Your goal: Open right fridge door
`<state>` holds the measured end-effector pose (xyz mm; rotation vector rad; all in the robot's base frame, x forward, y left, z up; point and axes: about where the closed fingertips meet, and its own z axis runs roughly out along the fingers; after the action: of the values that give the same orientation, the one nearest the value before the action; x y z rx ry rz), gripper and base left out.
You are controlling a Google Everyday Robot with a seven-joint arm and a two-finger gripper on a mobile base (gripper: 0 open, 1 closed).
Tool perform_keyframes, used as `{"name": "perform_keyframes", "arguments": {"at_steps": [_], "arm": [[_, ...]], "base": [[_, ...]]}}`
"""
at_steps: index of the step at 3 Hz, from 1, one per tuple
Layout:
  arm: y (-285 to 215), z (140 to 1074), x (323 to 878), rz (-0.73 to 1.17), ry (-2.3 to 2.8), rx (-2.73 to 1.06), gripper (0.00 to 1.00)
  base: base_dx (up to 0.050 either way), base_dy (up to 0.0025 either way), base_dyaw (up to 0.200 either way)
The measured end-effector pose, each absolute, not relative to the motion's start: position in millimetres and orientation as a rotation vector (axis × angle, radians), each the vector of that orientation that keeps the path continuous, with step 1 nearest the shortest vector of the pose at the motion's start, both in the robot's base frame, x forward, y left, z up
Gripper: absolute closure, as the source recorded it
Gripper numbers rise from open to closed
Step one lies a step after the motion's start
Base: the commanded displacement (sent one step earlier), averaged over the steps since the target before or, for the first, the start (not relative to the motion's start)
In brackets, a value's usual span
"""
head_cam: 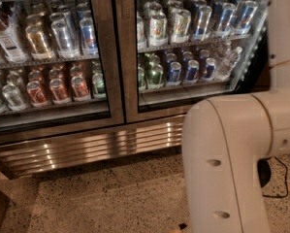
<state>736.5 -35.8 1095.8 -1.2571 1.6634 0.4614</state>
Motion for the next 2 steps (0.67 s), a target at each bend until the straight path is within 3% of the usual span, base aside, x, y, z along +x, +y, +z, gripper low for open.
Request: {"name": "perform_keyframes", "arguments": {"at_steps": [1, 2], "arm": [[-155.7, 1111.3, 736.2, 0.259, 1.821, -0.959, 0.0], [-242.0, 1100.1, 679.0, 0.253, 1.968, -0.774, 0.0]], "base": [[0.0, 0.0, 0.0], [0.0, 0.0, 0.0]]}}
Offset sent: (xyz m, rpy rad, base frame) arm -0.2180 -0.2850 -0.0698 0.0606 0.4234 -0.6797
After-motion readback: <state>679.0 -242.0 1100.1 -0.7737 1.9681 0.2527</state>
